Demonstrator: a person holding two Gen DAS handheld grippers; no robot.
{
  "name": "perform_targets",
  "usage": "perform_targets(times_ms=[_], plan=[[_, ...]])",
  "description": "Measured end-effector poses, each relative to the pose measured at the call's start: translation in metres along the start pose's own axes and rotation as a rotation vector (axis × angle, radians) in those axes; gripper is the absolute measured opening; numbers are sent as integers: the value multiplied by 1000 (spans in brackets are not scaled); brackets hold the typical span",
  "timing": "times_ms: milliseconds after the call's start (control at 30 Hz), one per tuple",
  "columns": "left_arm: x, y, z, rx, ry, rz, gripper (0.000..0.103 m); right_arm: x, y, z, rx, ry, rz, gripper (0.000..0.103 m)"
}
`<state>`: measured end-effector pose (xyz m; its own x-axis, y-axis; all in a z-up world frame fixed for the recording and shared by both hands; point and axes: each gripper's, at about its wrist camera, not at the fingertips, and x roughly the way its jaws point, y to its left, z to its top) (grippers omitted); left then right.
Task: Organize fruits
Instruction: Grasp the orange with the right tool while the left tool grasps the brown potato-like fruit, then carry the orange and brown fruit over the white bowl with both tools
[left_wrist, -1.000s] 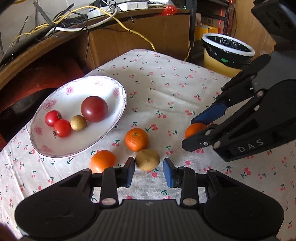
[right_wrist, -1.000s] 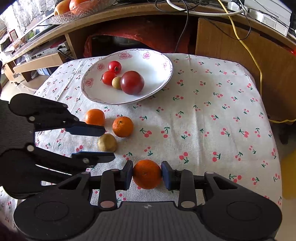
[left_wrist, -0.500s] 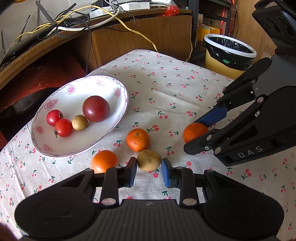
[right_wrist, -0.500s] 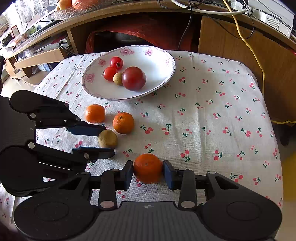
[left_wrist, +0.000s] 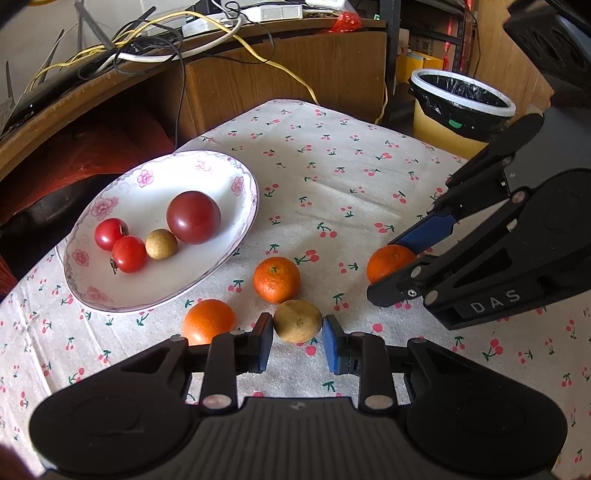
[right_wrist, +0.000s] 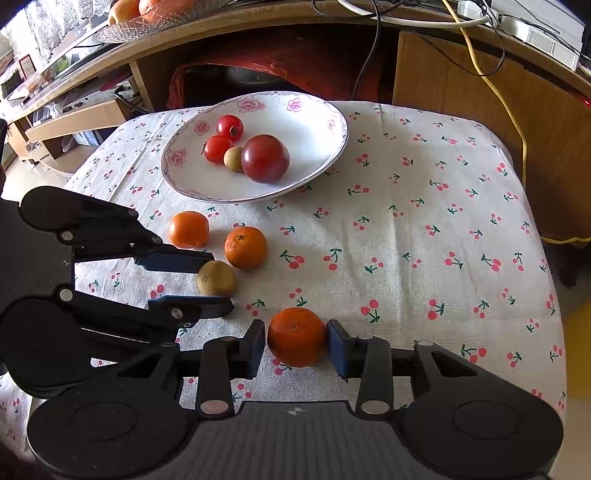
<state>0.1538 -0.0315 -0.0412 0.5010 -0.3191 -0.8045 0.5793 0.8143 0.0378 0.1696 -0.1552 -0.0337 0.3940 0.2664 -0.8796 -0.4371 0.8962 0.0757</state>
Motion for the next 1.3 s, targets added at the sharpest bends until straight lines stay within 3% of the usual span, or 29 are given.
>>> perform_targets(times_ms=[800, 1300], plan=[[-22, 12, -22, -6, 31, 32, 37, 5, 24, 4, -77, 23, 13, 28], [-33, 23, -9, -29, -20, 66, 37, -2, 33, 18, -84, -25, 19, 28]])
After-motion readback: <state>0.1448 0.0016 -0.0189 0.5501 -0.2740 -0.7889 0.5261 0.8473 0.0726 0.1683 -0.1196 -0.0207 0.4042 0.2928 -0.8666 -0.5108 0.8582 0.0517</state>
